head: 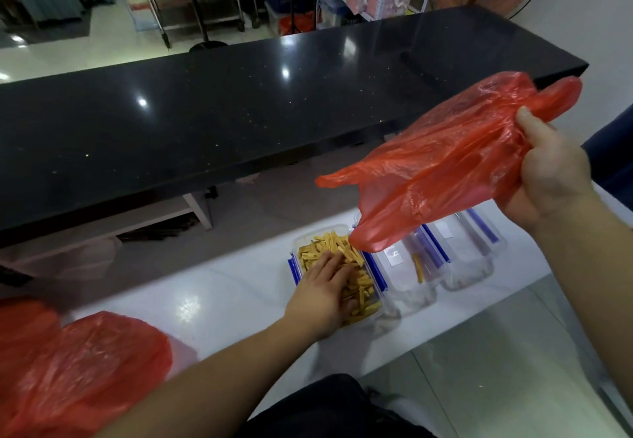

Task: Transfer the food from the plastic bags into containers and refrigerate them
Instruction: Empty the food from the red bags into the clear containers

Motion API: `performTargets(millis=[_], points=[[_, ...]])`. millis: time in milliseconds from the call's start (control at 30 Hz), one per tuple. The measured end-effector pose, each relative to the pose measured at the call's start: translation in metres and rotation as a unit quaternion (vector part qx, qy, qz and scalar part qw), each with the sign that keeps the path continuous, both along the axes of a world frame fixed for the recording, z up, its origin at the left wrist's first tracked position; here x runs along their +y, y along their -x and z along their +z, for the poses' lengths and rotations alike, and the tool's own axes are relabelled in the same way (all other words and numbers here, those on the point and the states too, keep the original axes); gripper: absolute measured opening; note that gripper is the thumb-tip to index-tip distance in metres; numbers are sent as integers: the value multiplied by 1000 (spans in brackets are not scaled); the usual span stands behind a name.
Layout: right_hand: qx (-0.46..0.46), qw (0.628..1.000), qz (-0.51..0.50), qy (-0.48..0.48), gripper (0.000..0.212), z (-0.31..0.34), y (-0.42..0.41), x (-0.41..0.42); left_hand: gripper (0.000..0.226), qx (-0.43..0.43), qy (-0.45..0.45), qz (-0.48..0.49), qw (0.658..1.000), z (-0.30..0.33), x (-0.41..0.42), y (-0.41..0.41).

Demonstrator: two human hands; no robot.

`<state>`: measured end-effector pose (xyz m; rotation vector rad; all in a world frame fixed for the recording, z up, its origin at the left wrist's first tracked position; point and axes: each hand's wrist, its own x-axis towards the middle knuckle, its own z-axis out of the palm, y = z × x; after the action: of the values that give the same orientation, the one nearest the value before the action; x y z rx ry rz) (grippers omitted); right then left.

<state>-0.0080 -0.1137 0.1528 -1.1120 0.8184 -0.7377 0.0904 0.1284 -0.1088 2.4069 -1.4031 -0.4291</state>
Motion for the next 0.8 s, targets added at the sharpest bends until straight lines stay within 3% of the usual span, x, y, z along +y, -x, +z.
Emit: performTargets(millis=[267, 467, 633, 733, 800], points=[[-51, 996, 59, -49, 46, -9, -32, -31, 39, -9, 40, 133, 990, 19, 34, 10], [-77, 979, 174, -79, 47, -3, -62, -44, 35, -71, 21, 133, 988, 15, 27, 31], [-105, 947, 275, -128, 51, -9, -94, -27, 44, -15, 1, 224, 975, 28, 22, 38], [-91, 924, 344, -142, 50, -20, -112, -3, 43, 129, 98, 359, 919, 53, 27, 39], [-84, 913, 370, -148, 46, -29, -123, 17, 35, 300, 204, 443, 820, 73, 30, 37]])
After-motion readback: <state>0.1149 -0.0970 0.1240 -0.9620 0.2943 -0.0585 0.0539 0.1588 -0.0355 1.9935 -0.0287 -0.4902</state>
